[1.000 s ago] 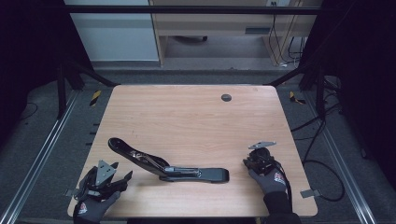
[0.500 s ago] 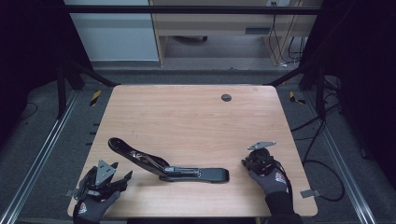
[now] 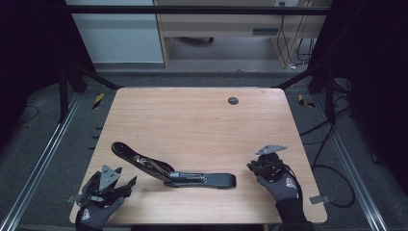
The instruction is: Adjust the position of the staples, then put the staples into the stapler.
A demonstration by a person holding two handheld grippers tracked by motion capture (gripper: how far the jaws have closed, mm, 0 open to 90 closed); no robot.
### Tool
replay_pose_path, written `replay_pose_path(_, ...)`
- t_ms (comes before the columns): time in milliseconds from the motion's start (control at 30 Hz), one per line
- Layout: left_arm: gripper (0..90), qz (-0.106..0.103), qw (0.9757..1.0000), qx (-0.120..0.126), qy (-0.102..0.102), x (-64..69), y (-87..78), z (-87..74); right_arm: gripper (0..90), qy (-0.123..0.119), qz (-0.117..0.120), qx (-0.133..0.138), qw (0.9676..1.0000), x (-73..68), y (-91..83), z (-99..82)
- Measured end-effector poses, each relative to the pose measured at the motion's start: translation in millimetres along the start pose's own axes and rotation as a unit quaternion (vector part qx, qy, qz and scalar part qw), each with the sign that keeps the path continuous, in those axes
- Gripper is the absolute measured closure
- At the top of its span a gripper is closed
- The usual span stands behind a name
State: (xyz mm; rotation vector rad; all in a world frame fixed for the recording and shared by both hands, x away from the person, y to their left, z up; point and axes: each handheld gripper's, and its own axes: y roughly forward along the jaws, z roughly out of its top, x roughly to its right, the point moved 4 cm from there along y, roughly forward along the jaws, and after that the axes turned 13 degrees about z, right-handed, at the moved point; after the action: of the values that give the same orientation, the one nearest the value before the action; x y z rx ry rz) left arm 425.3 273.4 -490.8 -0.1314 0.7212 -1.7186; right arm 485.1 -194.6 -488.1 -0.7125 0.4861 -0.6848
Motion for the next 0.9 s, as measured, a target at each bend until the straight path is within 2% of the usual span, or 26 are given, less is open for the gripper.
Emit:
replay_pose_path(67,36.7,0.001,1.0000,0.000,0.000,-0.2,0.3,0.1,78.5,0.002,0.003,0.002,1.0000,-1.9,-0.8,0.9)
replay_pose_path(233,36.7,-0.002,1.0000,-0.001,-0.001,-0.3,0.5,-0.6,78.5,-0.023,0.017,0.008,0.9995,-11.1,-2.6,7.1)
replay_pose_path(500,36.7,-0.001,1.0000,-0.002,-0.005,-1.3,0.6,-1.0,78.5,-0.036,0.035,0.014,0.9987,-22.1,-3.0,14.7)
replay_pose_path(733,36.6,-0.002,1.0000,-0.002,-0.004,0.4,1.2,-0.3,78.5,-0.072,0.057,0.019,0.9956,-36.8,-4.9,26.4)
replay_pose_path(900,36.6,-0.002,1.0000,-0.004,-0.001,0.0,2.0,-0.8,78.5,-0.085,0.069,0.020,0.9938,-42.1,-5.2,32.9)
